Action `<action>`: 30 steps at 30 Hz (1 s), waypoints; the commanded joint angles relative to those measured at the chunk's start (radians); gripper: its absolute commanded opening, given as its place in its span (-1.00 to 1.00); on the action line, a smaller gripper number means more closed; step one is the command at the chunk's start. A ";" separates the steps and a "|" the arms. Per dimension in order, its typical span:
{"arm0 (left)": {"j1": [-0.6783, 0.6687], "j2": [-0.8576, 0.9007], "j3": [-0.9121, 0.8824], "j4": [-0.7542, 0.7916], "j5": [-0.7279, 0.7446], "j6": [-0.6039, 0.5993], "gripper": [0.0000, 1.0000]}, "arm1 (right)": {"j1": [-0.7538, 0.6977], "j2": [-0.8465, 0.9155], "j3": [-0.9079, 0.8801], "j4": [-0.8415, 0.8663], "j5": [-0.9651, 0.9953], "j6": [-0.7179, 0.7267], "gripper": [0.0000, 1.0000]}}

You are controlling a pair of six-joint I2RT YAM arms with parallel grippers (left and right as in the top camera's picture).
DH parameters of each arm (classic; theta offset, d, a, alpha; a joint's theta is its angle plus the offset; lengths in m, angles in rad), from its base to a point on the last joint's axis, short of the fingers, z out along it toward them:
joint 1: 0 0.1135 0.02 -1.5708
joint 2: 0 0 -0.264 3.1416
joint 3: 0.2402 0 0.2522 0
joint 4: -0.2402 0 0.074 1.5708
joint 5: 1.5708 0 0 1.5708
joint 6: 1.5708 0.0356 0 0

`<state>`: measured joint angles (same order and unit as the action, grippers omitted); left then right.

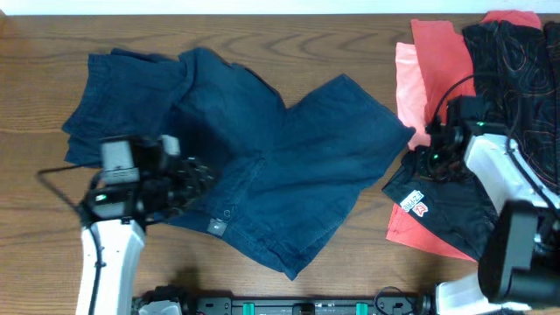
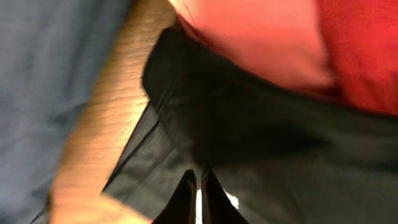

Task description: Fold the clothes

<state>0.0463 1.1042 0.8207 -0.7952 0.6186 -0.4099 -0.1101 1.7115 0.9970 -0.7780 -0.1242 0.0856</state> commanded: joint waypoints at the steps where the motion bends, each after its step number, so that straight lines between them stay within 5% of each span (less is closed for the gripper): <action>1: -0.112 0.038 0.001 0.001 -0.061 0.019 0.40 | -0.020 0.056 -0.019 0.034 -0.014 -0.013 -0.89; 6: -0.232 0.107 0.001 -0.008 -0.070 0.005 0.40 | -0.105 0.155 -0.020 0.047 0.069 0.010 -0.88; 12: -0.320 0.179 0.001 -0.058 -0.070 0.005 0.40 | -0.301 0.204 -0.020 -0.006 0.329 0.238 -0.85; 18: -0.368 0.212 0.001 -0.142 -0.069 -0.063 0.57 | -0.541 0.140 0.037 -0.093 0.260 0.340 -0.81; 25: -0.423 0.216 -0.005 -0.129 -0.070 -0.290 0.70 | -0.593 -0.061 0.132 -0.078 -0.293 0.022 -0.36; 30: -0.478 0.216 -0.083 -0.033 -0.081 -0.447 0.71 | -0.463 -0.165 0.132 -0.116 -0.358 -0.090 0.00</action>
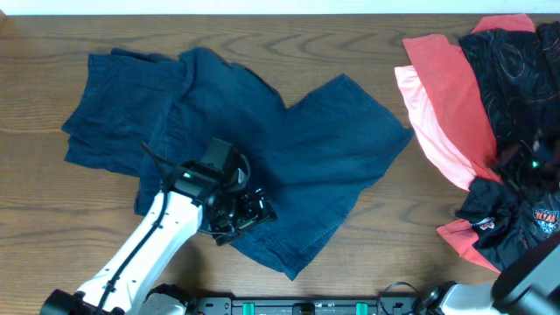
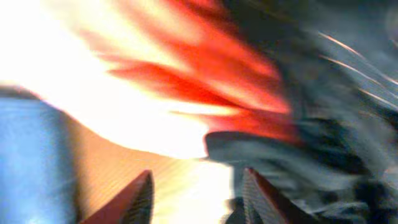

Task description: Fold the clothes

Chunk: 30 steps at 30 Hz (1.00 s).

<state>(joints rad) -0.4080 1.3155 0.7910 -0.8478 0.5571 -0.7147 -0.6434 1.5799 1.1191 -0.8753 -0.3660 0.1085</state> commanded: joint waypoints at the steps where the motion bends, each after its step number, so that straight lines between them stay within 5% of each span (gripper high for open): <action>1: -0.033 0.004 -0.079 0.045 -0.020 -0.177 0.71 | 0.116 -0.036 0.010 -0.036 -0.115 -0.125 0.03; 10: -0.092 0.004 -0.262 0.236 0.007 -0.452 0.79 | 0.426 0.041 -0.046 0.021 -0.096 -0.088 0.21; 21: -0.122 0.004 -0.351 0.406 0.004 -0.455 0.81 | 0.634 0.264 -0.050 0.235 -0.026 0.105 0.17; 23: -0.122 0.004 -0.353 0.406 -0.016 -0.454 0.80 | 0.647 0.305 -0.050 0.264 -0.026 0.129 -0.03; 27: -0.122 0.004 -0.353 0.417 -0.124 -0.445 0.54 | 0.645 0.313 -0.047 0.275 0.056 0.192 -0.80; 30: -0.121 0.004 -0.353 0.451 -0.258 -0.405 0.07 | 0.626 0.263 -0.032 0.247 0.126 0.195 -0.98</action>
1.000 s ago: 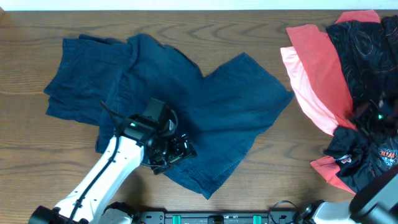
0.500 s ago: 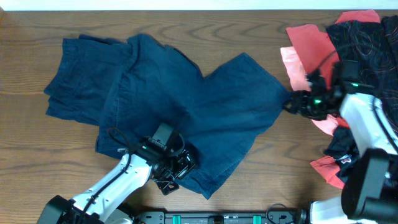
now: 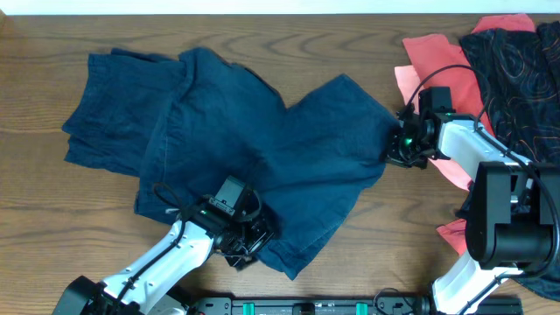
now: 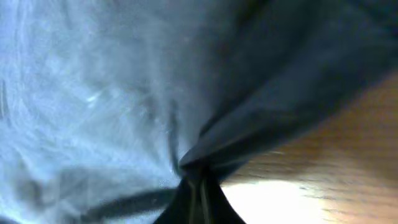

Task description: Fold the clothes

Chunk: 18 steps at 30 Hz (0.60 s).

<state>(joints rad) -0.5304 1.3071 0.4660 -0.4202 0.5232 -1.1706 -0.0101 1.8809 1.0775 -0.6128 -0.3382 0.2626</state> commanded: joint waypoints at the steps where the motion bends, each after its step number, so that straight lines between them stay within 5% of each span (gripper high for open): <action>1: 0.002 0.013 -0.028 0.047 -0.244 0.051 -0.14 | -0.016 -0.068 0.015 -0.032 0.125 0.040 -0.97; 7: 0.026 0.013 -0.024 0.218 -0.284 0.161 -0.88 | -0.079 -0.302 0.018 -0.219 0.370 0.101 -0.98; 18: 0.268 0.013 0.148 0.076 -0.274 0.472 -0.88 | -0.126 -0.439 0.015 -0.571 0.510 0.159 -0.98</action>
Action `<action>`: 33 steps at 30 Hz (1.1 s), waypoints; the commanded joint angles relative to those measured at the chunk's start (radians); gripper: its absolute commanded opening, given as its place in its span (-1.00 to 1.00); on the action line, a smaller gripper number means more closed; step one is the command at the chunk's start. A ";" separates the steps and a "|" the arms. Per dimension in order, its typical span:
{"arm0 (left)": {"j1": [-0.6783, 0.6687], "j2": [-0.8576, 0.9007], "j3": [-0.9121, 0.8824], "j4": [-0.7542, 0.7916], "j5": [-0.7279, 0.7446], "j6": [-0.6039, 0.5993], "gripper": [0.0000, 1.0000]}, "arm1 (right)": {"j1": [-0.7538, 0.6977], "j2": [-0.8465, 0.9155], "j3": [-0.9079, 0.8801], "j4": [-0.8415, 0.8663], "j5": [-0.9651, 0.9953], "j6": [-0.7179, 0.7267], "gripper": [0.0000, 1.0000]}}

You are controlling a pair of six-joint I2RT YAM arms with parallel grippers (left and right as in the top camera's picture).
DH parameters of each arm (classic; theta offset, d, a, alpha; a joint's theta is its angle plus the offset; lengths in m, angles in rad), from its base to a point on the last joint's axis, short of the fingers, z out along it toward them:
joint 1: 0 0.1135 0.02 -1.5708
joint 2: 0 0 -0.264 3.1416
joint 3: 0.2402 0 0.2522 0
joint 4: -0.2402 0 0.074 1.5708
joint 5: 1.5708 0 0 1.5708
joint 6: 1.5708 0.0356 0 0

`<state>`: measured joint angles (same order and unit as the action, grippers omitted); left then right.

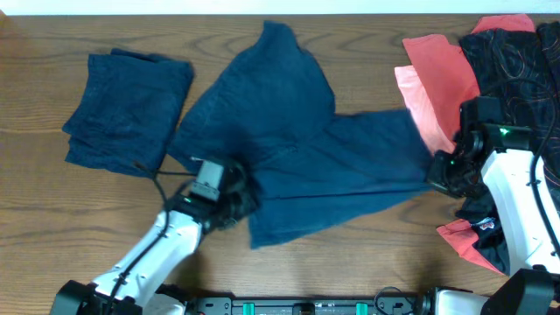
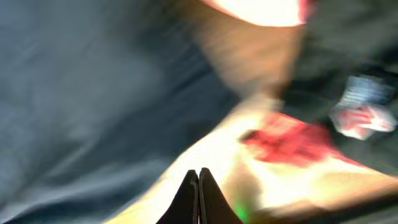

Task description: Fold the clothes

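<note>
Blue shorts (image 1: pixel 297 149) lie spread across the middle of the table, one leg reaching up to the far edge. My left gripper (image 1: pixel 229 199) sits on their lower left corner, and the cloth runs straight out from it. At the shorts' right corner is my right gripper (image 1: pixel 437 175). In the blurred right wrist view that gripper (image 2: pixel 199 174) is shut over bare table, with the blue shorts (image 2: pixel 93 93) to its left and no cloth showing between the tips.
A folded blue garment (image 1: pixel 122 105) lies at the far left. At the right is a pile: coral and pink cloth (image 1: pixel 437 79), a black patterned piece (image 1: pixel 516 61) and a black garment with a logo (image 1: pixel 490 229) beside my right arm.
The shorts have shifted right and opened out, one leg now pointing to the far edge, which uncovers the folded garment. My left gripper moved up-left with its corner; my right moved right and nearer.
First my right gripper was shut in the black garment of the right pile and the left stood at the shorts' left side. Then the right was open by the pile, the left at the shorts' lower edge. Later both gripped the shorts, which now lie stretched out.
</note>
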<state>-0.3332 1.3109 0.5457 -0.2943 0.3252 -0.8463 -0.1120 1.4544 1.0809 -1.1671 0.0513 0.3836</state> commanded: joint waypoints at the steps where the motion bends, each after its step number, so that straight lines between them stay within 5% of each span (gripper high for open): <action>1: 0.096 0.010 0.103 -0.095 -0.076 0.184 -0.88 | -0.022 -0.013 0.011 -0.029 0.105 0.039 -0.98; 8: 0.244 0.008 0.294 -0.515 -0.076 0.274 -0.87 | 0.053 -0.013 0.011 -0.051 -0.044 0.012 -0.97; 10: 0.262 0.007 0.294 -0.595 -0.077 0.274 -0.35 | 0.090 -0.013 0.011 -0.036 -0.060 0.011 -0.98; 14: 0.270 0.008 0.294 -0.714 -0.114 0.274 -0.04 | 0.172 -0.012 0.011 0.089 -0.169 -0.113 -0.85; 16: 0.270 0.008 0.293 -0.728 -0.110 0.274 0.35 | 0.208 -0.009 0.011 0.193 -0.254 -0.187 -0.49; 17: 0.270 0.008 0.293 -0.731 -0.109 0.274 0.40 | 0.224 -0.004 0.011 0.245 -0.282 -0.192 -0.37; 23: 0.270 0.008 0.293 -0.725 -0.105 0.274 0.41 | 0.242 0.092 0.061 0.461 -0.410 -0.189 -0.19; 33: 0.270 0.008 0.293 -0.691 -0.105 0.274 0.40 | 0.291 0.528 0.441 0.558 -0.422 -0.164 -0.13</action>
<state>-0.0669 1.3182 0.8310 -0.9878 0.2317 -0.5785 0.1562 1.9011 1.4498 -0.6243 -0.3466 0.2184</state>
